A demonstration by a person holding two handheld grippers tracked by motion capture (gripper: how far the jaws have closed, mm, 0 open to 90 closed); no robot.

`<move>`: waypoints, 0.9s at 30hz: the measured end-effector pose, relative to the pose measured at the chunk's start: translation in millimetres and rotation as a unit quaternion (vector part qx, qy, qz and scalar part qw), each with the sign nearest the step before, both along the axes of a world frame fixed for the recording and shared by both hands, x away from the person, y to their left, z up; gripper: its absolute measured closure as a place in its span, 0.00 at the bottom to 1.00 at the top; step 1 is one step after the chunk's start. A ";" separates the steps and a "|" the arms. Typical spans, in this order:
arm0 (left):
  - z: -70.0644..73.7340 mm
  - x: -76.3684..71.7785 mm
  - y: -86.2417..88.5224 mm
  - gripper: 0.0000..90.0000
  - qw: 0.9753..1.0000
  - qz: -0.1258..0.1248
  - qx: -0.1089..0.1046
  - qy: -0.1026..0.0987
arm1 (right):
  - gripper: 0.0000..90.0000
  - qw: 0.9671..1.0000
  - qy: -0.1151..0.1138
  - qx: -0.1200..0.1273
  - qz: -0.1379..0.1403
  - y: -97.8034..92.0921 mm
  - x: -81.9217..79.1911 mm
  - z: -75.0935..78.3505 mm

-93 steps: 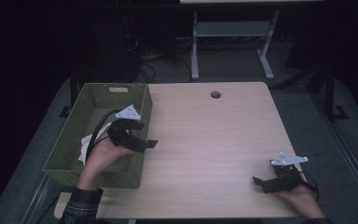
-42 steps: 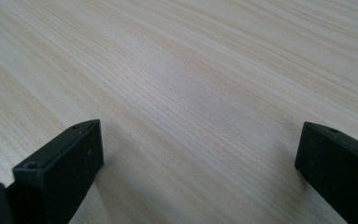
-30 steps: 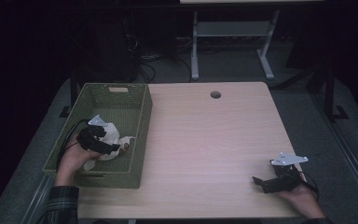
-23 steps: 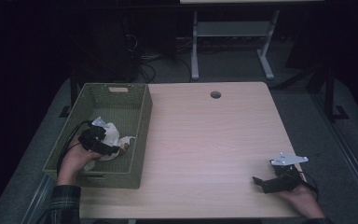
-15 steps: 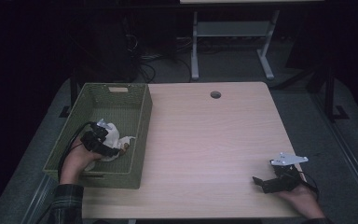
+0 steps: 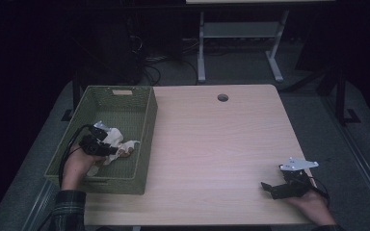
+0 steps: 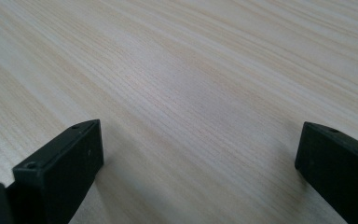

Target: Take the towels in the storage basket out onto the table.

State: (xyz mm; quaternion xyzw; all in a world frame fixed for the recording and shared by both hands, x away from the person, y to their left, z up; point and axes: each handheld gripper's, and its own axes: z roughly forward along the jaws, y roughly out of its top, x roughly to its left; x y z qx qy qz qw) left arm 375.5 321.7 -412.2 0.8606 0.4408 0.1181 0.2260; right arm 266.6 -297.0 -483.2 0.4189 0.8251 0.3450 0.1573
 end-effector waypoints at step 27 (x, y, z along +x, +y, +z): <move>51.1 -17.9 25.9 0.88 0.980 0.011 -0.170 -0.103 | 0.01 1.000 0.000 0.000 0.000 0.0 0.0 0.0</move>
